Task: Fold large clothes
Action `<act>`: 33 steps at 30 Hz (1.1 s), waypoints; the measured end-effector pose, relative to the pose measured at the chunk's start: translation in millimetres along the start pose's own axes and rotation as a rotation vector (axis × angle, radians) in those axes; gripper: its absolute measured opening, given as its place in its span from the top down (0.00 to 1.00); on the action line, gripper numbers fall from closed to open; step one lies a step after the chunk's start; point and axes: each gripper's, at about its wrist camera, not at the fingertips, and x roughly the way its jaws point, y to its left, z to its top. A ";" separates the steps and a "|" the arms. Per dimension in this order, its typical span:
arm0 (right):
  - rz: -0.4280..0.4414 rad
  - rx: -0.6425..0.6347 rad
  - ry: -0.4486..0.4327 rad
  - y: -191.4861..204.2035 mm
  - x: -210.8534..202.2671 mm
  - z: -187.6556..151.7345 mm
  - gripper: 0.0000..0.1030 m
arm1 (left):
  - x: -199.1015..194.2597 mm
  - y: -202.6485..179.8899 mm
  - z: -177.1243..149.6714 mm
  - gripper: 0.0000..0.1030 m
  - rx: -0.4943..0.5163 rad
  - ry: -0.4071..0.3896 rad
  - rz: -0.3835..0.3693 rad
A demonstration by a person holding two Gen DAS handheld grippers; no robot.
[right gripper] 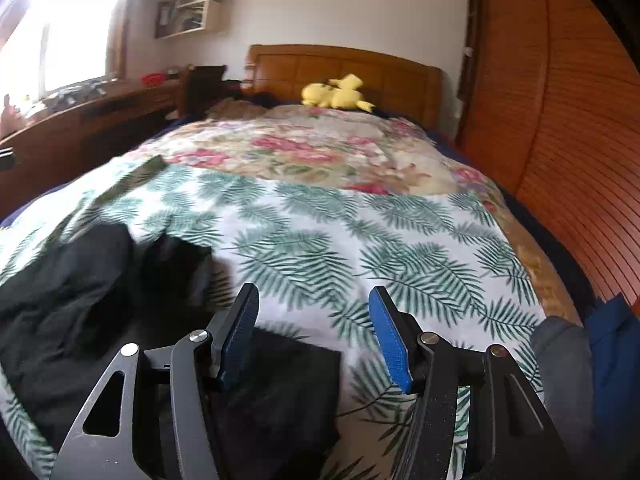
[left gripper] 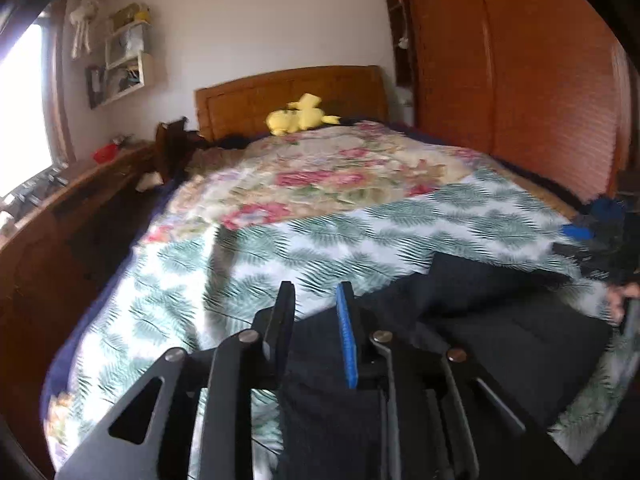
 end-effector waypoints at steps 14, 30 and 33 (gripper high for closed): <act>0.117 -0.046 0.148 48.1 39.9 -12.8 0.43 | -3.7 -47.7 -82.8 0.77 -0.042 0.091 -0.167; 0.070 0.272 0.488 -35.3 155.3 -41.8 0.43 | -10.2 -57.7 -91.8 0.77 -0.036 0.090 -0.202; 0.063 0.257 0.498 -30.9 154.9 -43.6 0.51 | -9.7 -57.8 -90.9 0.77 -0.037 0.092 -0.212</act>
